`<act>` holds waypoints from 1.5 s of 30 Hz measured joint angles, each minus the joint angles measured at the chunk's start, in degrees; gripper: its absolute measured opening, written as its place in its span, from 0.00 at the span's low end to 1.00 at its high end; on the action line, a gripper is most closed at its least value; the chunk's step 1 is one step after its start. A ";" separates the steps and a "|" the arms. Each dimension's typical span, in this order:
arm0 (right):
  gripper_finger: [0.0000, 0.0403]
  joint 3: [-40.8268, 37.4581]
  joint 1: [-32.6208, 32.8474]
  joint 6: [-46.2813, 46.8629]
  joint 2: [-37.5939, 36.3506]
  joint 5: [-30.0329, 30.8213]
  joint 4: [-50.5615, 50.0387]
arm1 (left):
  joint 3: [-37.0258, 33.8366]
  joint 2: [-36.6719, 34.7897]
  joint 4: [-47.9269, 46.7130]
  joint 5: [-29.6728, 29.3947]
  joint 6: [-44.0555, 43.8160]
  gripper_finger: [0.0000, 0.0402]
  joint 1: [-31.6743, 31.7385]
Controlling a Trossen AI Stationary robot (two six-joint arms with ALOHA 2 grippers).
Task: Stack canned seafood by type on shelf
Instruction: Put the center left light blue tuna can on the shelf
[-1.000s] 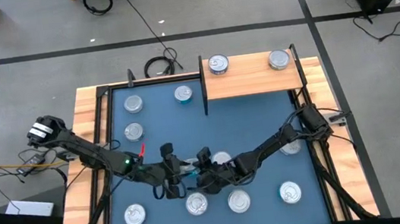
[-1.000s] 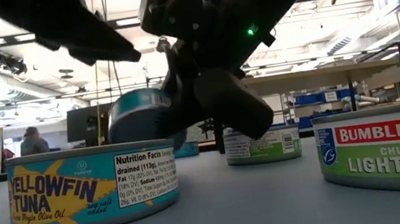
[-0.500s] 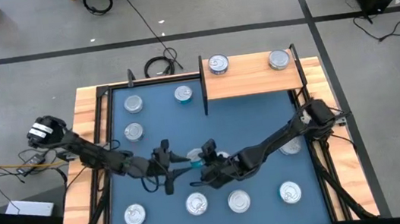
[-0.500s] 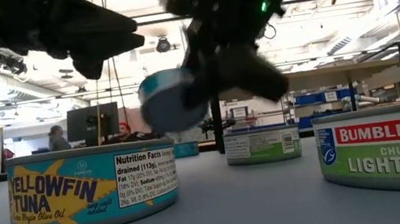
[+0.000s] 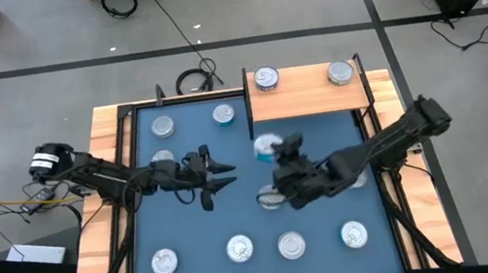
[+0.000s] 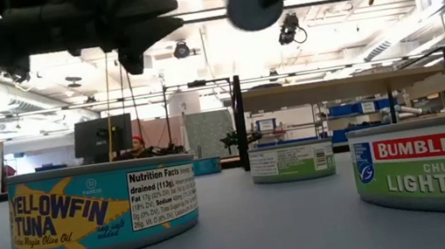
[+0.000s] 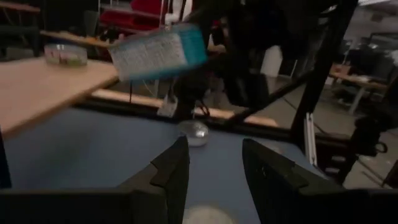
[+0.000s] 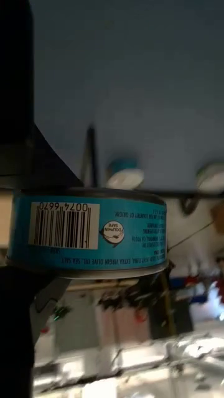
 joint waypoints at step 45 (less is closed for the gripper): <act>0.35 -0.88 -49.27 -14.81 -0.73 -16.98 -5.57 | 0.00 -0.05 -0.35 3.03 1.23 0.38 3.16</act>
